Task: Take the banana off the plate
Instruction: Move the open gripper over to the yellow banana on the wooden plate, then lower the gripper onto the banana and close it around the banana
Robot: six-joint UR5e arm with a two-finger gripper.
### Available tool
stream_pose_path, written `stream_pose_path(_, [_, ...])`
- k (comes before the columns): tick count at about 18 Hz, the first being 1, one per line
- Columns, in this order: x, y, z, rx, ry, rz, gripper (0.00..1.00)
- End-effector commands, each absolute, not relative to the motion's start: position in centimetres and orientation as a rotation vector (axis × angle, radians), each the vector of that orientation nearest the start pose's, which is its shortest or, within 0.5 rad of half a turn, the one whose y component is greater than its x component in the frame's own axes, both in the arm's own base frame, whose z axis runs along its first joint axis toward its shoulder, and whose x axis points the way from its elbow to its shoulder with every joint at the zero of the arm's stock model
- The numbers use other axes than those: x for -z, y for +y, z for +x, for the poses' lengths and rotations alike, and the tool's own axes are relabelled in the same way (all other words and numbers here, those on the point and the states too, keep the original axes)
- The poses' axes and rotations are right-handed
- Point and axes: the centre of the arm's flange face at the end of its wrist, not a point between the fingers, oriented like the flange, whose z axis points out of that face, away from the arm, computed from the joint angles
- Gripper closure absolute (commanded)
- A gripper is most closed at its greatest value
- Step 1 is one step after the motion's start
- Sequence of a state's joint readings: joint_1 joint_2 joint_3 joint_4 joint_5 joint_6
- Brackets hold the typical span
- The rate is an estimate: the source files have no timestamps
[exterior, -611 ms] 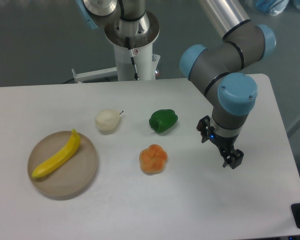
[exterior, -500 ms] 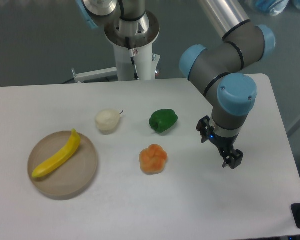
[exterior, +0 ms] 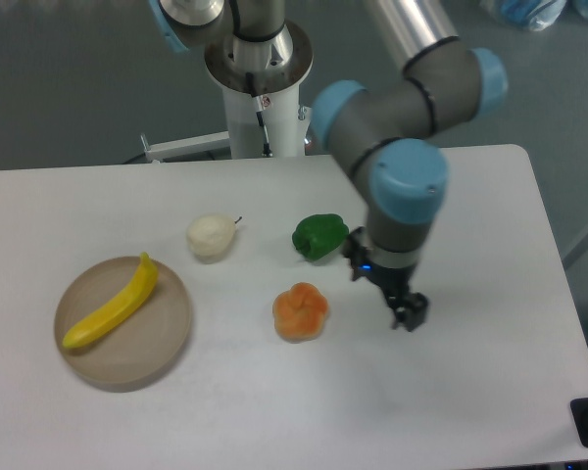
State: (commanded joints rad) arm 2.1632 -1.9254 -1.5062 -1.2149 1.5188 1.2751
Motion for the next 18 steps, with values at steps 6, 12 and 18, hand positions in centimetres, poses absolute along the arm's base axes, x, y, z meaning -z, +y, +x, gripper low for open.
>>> stream_pose_path(6, [-35.9, 63.0, -7.8, 0.018, 0.879, -2.917, 0.00])
stream_pose_path(12, [-30.8, 64.7, 2.2, 0.076, 0.708, -3.045, 0.00])
stream_pose_path(18, [-23.8, 64.3, 3.4, 0.002, 0.670, -3.166, 0.00])
